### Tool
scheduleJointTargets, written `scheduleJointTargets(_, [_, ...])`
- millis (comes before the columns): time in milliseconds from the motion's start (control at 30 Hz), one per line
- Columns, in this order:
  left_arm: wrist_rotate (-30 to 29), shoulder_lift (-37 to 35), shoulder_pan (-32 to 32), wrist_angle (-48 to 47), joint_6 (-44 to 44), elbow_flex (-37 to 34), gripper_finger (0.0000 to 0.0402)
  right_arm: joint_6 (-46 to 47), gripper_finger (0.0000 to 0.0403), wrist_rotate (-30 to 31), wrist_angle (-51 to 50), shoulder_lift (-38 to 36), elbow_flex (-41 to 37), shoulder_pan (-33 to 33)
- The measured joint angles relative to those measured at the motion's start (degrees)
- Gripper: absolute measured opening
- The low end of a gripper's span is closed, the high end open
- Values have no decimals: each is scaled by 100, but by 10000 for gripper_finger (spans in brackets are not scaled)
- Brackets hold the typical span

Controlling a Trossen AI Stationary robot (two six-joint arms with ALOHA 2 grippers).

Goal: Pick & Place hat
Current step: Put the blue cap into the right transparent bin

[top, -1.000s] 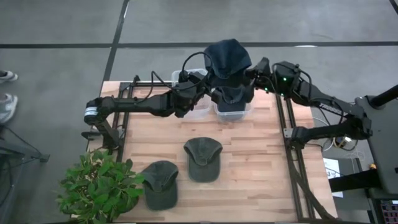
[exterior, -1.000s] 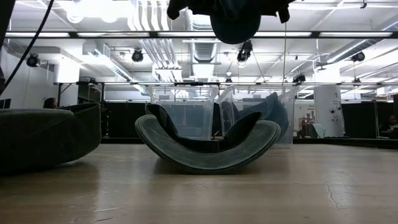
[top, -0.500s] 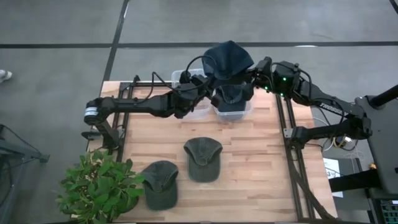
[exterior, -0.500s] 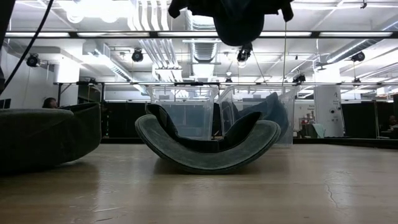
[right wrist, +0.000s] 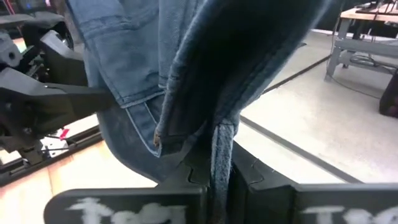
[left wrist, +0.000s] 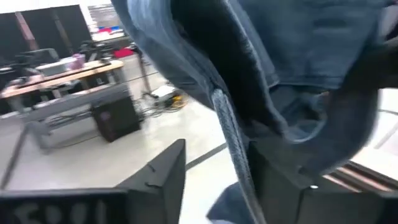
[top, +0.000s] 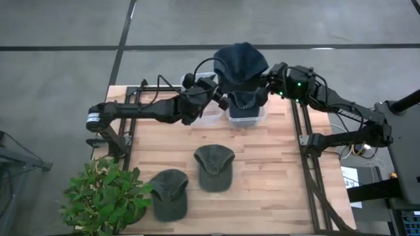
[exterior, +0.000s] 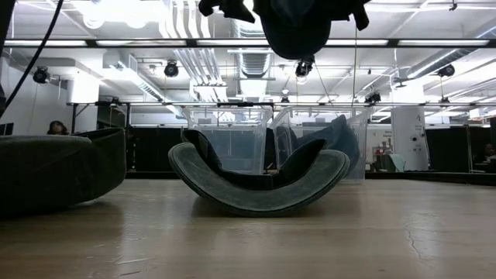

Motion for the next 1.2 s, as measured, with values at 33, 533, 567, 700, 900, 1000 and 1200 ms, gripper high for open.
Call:
scheduleJointTargets(33, [-89, -21, -2, -152, 14, 0, 177, 34, 10, 50, -25, 0, 0, 0])
scheduleJointTargets(533, [-442, -1133, -90, -3240, -1005, -107, 208, 1703, 11, -355, -1360, 96, 59, -848])
scheduleJointTargets(567, [-443, -1245, -90, -3291, -1090, -203, 208, 1746, 11, -519, -1403, 147, 59, -943])
scheduleJointTargets(700, [-422, -1738, -115, -3359, -1411, -746, 208, 1881, 11, -1021, -1587, 413, 50, -1210])
scheduleJointTargets(900, [-412, -2577, -198, -3334, -2052, -1803, 208, 1972, 11, -1538, -1735, 881, 48, -1441])
scheduleJointTargets(1000, [-396, -2965, -270, -3255, -2461, -2324, 208, 2020, 11, -1586, -1904, 1034, 48, -1541])
scheduleJointTargets(1200, [-367, -3572, -416, -2863, -2901, -3144, 208, 2171, 11, -1570, -2212, 1172, 48, -1624])
